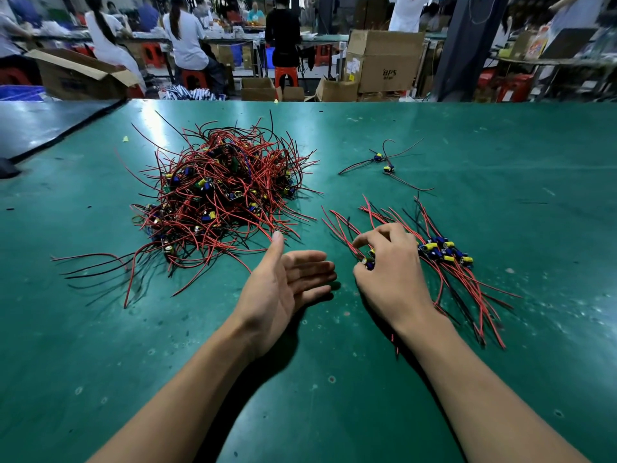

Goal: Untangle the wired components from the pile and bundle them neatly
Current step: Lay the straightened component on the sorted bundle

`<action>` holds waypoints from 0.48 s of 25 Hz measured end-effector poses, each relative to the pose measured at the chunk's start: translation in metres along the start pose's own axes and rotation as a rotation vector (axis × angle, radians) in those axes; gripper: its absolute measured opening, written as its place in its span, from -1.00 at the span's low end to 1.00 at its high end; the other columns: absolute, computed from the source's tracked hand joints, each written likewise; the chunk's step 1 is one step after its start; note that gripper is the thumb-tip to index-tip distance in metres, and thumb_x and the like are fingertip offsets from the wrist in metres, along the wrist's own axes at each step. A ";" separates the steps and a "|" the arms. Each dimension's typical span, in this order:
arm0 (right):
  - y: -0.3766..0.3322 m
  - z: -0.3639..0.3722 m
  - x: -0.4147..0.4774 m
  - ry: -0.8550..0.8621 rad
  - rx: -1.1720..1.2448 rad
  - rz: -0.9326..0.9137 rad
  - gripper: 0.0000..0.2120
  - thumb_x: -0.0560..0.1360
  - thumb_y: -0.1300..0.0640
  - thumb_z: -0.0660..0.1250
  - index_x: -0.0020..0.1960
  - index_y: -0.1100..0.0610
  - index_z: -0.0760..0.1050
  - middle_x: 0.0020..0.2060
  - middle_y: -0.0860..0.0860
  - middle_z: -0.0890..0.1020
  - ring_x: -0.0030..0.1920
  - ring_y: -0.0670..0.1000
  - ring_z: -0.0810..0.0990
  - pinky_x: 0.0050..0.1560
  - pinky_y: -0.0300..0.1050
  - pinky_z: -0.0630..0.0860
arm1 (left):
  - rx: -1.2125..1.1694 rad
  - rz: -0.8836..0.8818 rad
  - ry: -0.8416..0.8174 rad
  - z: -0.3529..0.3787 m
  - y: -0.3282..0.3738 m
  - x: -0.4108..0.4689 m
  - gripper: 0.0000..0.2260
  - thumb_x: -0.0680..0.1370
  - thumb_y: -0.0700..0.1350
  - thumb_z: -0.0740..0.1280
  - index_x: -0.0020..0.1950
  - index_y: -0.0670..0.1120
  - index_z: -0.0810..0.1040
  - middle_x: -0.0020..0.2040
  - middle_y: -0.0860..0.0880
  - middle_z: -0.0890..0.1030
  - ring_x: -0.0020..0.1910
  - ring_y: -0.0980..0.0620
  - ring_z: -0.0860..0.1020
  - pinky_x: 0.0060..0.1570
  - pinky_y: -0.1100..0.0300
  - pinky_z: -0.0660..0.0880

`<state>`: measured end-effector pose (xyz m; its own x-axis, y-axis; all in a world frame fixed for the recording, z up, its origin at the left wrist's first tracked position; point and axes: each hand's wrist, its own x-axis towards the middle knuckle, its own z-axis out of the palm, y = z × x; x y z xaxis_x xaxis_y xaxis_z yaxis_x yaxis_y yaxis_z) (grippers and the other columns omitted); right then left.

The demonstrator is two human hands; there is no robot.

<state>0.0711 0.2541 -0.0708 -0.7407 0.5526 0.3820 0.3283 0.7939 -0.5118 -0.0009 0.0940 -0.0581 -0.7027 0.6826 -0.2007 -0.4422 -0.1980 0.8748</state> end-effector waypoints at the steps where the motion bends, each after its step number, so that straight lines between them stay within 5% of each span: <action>1: -0.001 0.000 0.000 0.010 0.018 -0.004 -0.73 0.41 0.26 0.36 0.08 0.05 0.61 0.10 0.01 0.47 0.18 0.06 0.37 0.20 -0.06 0.39 | -0.001 -0.001 0.000 0.000 0.000 0.000 -0.34 0.62 0.25 -0.03 0.12 -0.30 0.54 0.11 -0.34 0.62 0.14 -0.26 0.60 0.15 -0.05 0.54; 7: -0.001 -0.004 0.004 0.095 0.152 -0.004 -0.79 0.50 0.28 0.29 0.08 0.14 0.61 0.03 0.05 0.57 0.00 0.03 0.55 0.15 0.01 0.49 | -0.005 -0.006 -0.007 0.001 0.001 -0.001 -0.33 0.61 0.26 -0.04 0.14 -0.31 0.54 0.11 -0.34 0.62 0.11 -0.22 0.62 0.11 -0.02 0.57; 12: 0.003 -0.004 0.002 -0.056 -0.030 0.029 -0.63 0.50 0.04 0.41 0.27 0.11 0.52 0.13 0.09 0.57 0.20 0.13 0.47 0.27 0.00 0.40 | -0.002 -0.001 -0.002 0.001 0.002 -0.001 -0.34 0.61 0.24 -0.03 0.14 -0.32 0.53 0.12 -0.36 0.60 0.08 -0.22 0.62 0.12 -0.03 0.55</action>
<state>0.0733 0.2582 -0.0681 -0.7621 0.5610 0.3233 0.3670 0.7856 -0.4981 -0.0002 0.0941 -0.0559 -0.7012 0.6841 -0.2008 -0.4441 -0.1987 0.8737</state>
